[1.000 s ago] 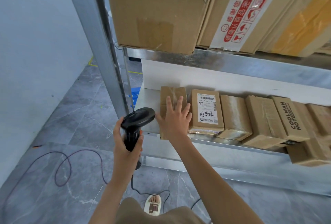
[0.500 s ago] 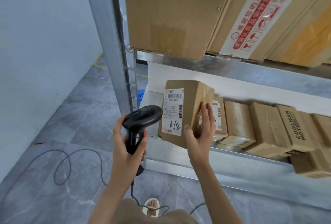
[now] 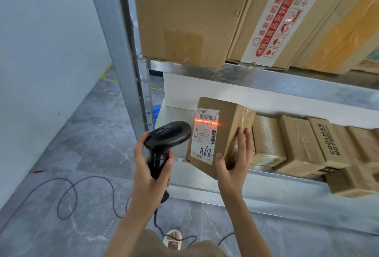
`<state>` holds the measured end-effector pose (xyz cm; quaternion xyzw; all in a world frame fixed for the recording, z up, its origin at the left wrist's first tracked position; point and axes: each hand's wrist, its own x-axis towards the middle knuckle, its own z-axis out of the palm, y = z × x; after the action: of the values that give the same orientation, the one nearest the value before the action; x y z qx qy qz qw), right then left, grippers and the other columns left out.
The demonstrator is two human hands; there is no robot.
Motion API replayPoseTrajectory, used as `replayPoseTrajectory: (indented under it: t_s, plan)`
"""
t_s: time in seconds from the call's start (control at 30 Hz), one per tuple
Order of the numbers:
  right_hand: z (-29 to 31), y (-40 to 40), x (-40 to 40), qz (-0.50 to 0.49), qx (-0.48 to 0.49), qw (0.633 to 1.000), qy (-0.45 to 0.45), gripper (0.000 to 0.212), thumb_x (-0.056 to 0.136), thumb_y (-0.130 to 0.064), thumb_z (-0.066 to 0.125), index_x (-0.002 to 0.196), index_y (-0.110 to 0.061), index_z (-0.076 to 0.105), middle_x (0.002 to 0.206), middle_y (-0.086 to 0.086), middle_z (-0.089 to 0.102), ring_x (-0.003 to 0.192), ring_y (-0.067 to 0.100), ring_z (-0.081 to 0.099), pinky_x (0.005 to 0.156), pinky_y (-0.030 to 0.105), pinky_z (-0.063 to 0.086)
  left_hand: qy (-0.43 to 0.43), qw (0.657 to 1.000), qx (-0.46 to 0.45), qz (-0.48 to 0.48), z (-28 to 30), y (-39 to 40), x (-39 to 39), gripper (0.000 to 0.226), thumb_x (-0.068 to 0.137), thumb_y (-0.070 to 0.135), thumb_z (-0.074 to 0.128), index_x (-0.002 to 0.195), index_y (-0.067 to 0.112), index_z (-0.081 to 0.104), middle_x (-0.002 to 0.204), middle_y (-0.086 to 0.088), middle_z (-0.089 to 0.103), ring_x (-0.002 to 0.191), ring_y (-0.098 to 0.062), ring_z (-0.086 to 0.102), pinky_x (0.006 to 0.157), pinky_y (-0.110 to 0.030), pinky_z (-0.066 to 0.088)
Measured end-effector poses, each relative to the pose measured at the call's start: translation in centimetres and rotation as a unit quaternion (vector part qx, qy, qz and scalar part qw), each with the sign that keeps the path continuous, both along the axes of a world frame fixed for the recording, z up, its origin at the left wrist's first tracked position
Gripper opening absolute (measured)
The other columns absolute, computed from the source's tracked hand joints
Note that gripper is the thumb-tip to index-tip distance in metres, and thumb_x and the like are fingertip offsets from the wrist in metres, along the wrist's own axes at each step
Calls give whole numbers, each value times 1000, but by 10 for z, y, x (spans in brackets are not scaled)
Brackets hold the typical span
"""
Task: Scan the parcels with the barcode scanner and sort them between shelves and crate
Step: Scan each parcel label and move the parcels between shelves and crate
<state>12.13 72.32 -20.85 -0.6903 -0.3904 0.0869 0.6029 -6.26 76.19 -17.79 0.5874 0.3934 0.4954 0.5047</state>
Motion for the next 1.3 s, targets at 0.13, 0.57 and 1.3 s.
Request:
replayPoseTrajectory:
  t_s: [0.13,0.57,1.3]
  plan:
    - [-1,-4,-1,-1,-4,1000,-11,78,78,-34,56,151,-44,30,161,-22,18,145,5,20,112,62,34,-8,1000,5,3,0,-2,1,69,87,21,62,129,66,31,84,-8,66,51,-19,53,49,-31,50]
    - [-5,-8,-3,5,-14,1000,12,78,77,-33,55,152,-38,34,161,-19,21,144,8,24,108,63,38,-13,1000,0,3,0,-9,-4,68,83,39,66,137,56,29,87,-7,68,51,-17,55,50,-30,50]
    - [15,-316,142,-255,22,961,110,73,76,-39,56,146,-43,39,160,-13,27,148,3,22,121,47,25,1,967,83,-243,19,-173,190,74,96,8,63,135,61,29,90,3,67,57,-16,56,52,-28,50]
